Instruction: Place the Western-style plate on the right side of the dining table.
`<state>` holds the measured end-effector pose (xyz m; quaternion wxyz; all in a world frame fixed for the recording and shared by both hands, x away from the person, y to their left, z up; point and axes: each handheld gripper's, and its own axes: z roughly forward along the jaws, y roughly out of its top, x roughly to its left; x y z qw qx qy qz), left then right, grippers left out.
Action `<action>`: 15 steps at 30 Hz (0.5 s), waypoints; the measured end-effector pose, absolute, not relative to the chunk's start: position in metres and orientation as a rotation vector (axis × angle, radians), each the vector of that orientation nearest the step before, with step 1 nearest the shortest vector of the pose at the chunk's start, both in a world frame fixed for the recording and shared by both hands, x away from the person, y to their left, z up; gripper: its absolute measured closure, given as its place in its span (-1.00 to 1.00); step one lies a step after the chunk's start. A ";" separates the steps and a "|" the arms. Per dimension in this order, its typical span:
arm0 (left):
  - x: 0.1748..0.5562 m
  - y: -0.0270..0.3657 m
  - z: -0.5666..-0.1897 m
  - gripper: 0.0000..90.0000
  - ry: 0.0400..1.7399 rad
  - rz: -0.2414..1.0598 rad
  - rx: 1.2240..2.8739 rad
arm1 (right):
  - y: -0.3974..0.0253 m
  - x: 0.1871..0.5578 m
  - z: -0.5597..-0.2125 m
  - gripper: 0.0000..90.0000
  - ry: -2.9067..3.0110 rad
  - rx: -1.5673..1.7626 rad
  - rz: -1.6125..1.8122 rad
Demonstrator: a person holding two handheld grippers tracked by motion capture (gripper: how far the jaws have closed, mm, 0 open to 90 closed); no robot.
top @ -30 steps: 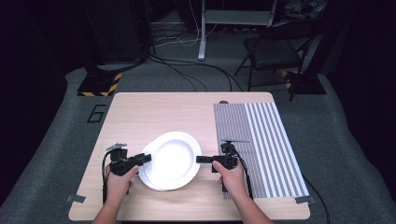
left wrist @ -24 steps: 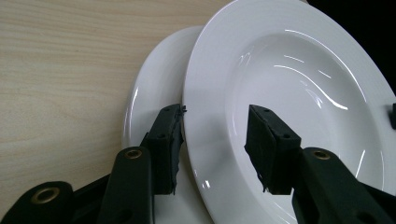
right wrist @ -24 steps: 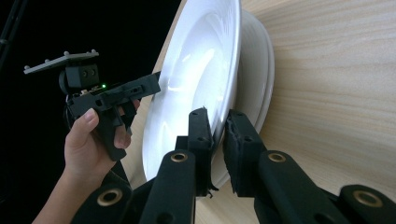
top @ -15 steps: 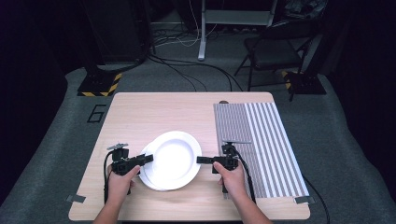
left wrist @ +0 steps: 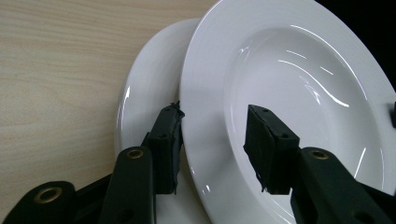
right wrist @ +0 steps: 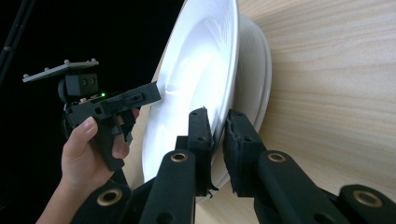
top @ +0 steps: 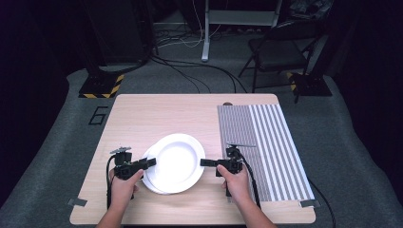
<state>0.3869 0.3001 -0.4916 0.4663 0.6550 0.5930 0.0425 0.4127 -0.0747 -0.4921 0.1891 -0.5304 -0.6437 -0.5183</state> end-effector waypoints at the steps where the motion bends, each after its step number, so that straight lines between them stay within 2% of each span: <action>1: 0.387 0.301 -0.491 0.30 1.461 0.103 1.608 | -0.074 0.412 -0.492 0.79 -1.811 -1.500 -1.458; 15: 0.387 0.303 -0.492 0.35 1.457 0.076 1.600 | -0.070 0.409 -0.490 0.64 -1.896 -1.527 -1.449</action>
